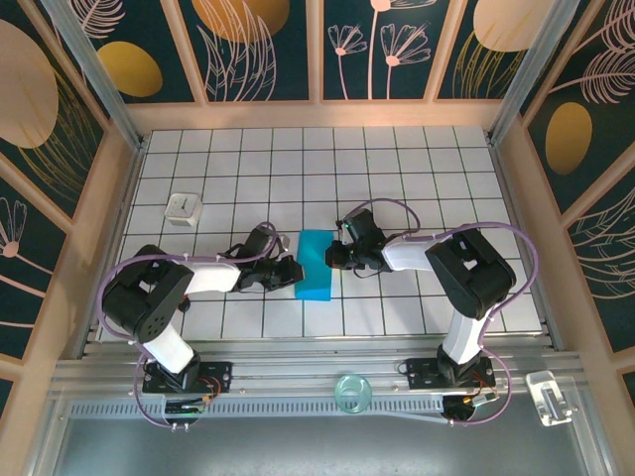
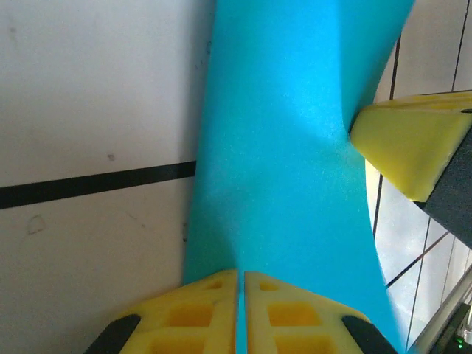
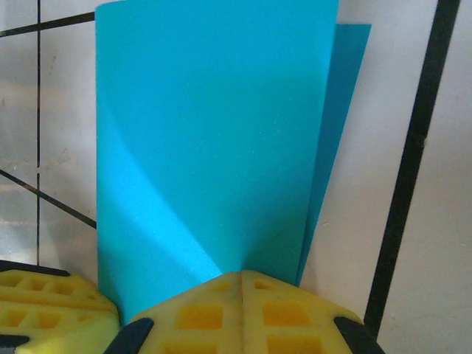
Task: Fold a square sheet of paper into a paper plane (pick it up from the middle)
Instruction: First fold the square sheet of paper in half at the center of the table.
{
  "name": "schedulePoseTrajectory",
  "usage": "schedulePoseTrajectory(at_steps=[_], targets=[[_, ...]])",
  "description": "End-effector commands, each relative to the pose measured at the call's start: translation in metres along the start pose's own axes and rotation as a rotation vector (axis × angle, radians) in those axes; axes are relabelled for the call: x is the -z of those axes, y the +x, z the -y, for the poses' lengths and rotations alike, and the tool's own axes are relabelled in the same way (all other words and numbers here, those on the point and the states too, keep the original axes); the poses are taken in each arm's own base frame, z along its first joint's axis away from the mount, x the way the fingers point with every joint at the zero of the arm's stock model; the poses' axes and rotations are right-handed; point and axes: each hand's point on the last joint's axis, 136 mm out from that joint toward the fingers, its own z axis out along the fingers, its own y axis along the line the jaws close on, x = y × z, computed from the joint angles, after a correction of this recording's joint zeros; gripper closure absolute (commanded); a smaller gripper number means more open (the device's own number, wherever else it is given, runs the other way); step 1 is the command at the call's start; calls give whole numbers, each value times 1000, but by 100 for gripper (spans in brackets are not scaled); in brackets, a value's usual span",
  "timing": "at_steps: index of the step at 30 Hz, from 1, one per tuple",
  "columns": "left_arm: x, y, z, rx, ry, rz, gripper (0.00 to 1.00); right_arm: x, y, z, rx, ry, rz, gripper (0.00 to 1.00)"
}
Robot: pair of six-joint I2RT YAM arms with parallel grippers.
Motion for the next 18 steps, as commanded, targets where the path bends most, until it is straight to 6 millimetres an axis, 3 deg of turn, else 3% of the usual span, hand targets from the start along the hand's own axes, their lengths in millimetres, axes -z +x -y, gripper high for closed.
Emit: schedulePoseTrajectory(at_steps=[1,4,7,18], targets=[[14,2,-5,-16,-29,11,85,2,52,79,-60,302,-139,100],[27,5,27,-32,90,13,80,2,53,79,-58,303,-140,100],[28,15,40,-14,163,-9,79,3,51,78,-57,303,-135,100],[11,51,-33,38,-45,-90,87,1,52,80,-55,307,-142,100]])
